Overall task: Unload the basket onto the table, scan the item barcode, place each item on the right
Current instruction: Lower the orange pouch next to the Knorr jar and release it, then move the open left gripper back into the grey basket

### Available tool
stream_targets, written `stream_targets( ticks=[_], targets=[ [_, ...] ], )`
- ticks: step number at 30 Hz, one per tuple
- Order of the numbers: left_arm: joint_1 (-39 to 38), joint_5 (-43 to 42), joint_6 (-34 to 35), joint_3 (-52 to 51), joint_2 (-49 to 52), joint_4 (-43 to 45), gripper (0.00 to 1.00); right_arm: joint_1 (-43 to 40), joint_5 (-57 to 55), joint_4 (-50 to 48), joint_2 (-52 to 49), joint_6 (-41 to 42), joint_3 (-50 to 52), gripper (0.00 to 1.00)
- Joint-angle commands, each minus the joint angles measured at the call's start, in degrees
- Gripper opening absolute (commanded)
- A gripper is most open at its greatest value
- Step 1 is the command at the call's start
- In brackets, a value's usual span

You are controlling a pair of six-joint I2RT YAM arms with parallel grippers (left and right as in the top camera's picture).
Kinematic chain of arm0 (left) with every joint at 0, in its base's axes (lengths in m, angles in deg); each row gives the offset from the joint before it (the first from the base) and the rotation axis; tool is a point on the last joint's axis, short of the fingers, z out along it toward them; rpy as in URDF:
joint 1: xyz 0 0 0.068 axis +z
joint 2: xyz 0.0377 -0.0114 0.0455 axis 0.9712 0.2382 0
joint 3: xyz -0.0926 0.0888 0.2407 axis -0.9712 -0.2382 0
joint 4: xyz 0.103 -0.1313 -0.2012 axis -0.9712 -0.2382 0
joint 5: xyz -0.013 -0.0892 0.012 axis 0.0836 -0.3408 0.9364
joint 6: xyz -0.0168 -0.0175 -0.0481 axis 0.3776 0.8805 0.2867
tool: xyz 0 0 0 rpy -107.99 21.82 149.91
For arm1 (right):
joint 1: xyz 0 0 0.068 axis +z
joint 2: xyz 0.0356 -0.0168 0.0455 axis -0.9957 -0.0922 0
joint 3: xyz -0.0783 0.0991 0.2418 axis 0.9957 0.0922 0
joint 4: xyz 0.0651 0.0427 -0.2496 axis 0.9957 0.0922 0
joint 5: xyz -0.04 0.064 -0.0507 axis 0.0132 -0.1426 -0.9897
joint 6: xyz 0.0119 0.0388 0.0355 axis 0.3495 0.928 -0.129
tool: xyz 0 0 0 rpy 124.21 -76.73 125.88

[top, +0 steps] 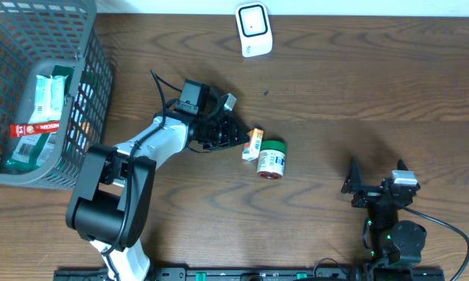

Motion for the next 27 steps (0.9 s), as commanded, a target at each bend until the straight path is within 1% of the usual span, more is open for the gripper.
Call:
stream_targets(
  ticks=[1, 2, 4, 6, 10, 16, 22, 27],
  targets=[
    [-0.17, -0.04, 0.02, -0.59, 0.31, 0.17, 0.15, -0.39, -0.11, 0.17, 0.31, 0.74, 0.09, 0.99],
    [-0.17, -0.02, 0.02, -0.59, 0.31, 0.24, 0.17, -0.39, -0.11, 0.17, 0.31, 0.74, 0.09, 0.99],
    [-0.17, 0.35, 0.02, -0.59, 0.31, 0.26, 0.17, -0.39, -0.11, 0.17, 0.31, 0.74, 0.09, 0.99],
    [-0.17, 0.81, 0.02, -0.59, 0.31, 0.24, 0.24, -0.39, -0.11, 0.17, 0.31, 0.74, 0.09, 0.99],
    [-0.04, 0.79, 0.02, -0.35, 0.2, 0.28, 0.3, -0.39, -0.11, 0.17, 0.31, 0.74, 0.09, 0.99],
    [1.01, 1.79, 0.04, 1.33, -2.32, 0.24, 0.31, -0.39, -0.11, 0.17, 0.31, 0.74, 0.09, 0.99],
    [1.18, 8.68, 0.0, 1.92, -10.01, -0.42, 0.31, -0.39, -0.11, 0.17, 0.31, 0.74, 0.09, 0.99],
    [1.18, 14.99, -1.68, 4.63, -17.16, -6.4, 0.31, -0.39, -0.11, 0.17, 0.31, 0.74, 0.09, 0.99]
  ],
)
